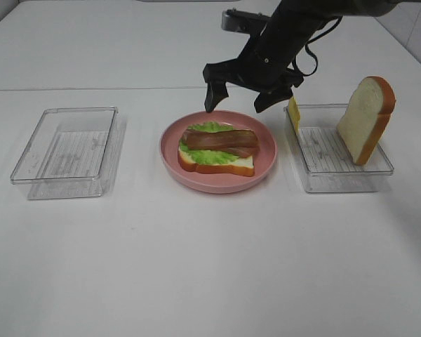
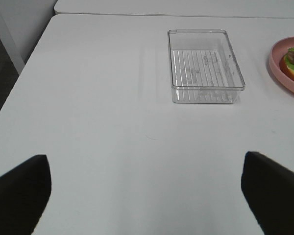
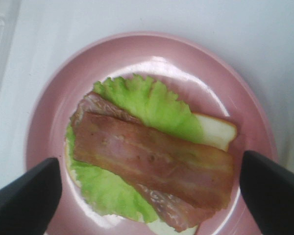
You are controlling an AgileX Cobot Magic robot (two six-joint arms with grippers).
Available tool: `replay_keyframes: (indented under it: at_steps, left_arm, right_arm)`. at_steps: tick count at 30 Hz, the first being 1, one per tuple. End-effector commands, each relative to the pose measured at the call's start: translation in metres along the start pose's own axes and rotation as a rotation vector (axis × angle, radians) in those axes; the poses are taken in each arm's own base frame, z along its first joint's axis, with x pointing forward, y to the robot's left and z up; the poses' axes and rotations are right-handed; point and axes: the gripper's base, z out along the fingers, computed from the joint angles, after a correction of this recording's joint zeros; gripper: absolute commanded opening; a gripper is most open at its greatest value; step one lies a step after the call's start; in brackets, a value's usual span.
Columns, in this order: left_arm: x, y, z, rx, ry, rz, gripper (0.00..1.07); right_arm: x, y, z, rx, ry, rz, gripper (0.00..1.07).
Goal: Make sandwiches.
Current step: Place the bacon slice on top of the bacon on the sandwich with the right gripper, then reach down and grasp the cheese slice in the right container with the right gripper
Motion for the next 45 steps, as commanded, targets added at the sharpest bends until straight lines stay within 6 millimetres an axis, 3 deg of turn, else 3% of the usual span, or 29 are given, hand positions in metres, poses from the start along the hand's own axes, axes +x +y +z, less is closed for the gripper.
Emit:
replay_keyframes:
  at_steps: [1, 3, 5, 8, 10, 13, 16, 19, 21, 26, 38, 45]
  left_arm:
    - [0.0, -0.001, -0.002, 0.004, -0.032, -0.012, 1.0]
    - [0.0, -0.001, -0.002, 0.004, -0.032, -0.012, 1.0]
    - [0.0, -0.001, -0.002, 0.004, -0.032, -0.012, 1.0]
    - [0.0, -0.001, -0.002, 0.004, -0.032, -0.012, 1.0]
    - [0.0, -0.001, -0.002, 0.004, -0.032, -0.012, 1.0]
    - [0.0, -0.001, -0.002, 0.004, -0.032, -0.012, 1.0]
    - [0.0, -0.001, -0.002, 0.004, -0.032, -0.012, 1.0]
    - [0.0, -0.001, -0.002, 0.004, -0.032, -0.012, 1.0]
    - [0.0, -0.001, -0.002, 0.004, -0.032, -0.012, 1.0]
    - [0.0, -0.001, -0.002, 0.004, -0.032, -0.012, 1.0]
    - [0.0, -0.001, -0.002, 0.004, -0.031, -0.012, 1.0]
    - [0.0, -0.001, -0.002, 0.004, -0.031, -0.012, 1.0]
  right_arm:
    - [-0.01, 0.012, -0.043, -0.024, -0.084, -0.011, 0.99]
    - [-0.011, 0.013, -0.049, -0.017, -0.095, -0.02, 0.99]
    - [-0.013, 0.014, -0.071, 0.031, -0.141, -0.062, 0.99]
    - [-0.014, 0.013, -0.073, 0.05, -0.144, -0.066, 0.99]
    - [-0.013, -0.008, -0.075, 0.163, -0.123, -0.011, 0.99]
    - [-0.013, -0.013, -0.074, 0.176, -0.12, 0.016, 0.99]
    - [-0.014, -0.042, -0.074, 0.213, -0.114, 0.073, 0.99]
    - [-0.014, -0.048, -0.073, 0.215, -0.111, 0.085, 0.99]
    - [-0.014, -0.063, -0.068, 0.215, -0.094, 0.125, 0.99]
    - [-0.01, -0.081, -0.056, 0.215, -0.051, 0.17, 0.98]
    - [-0.004, -0.091, -0.015, 0.185, 0.011, 0.215, 0.96]
    - [-0.002, -0.094, -0.001, 0.175, 0.023, 0.232, 0.96]
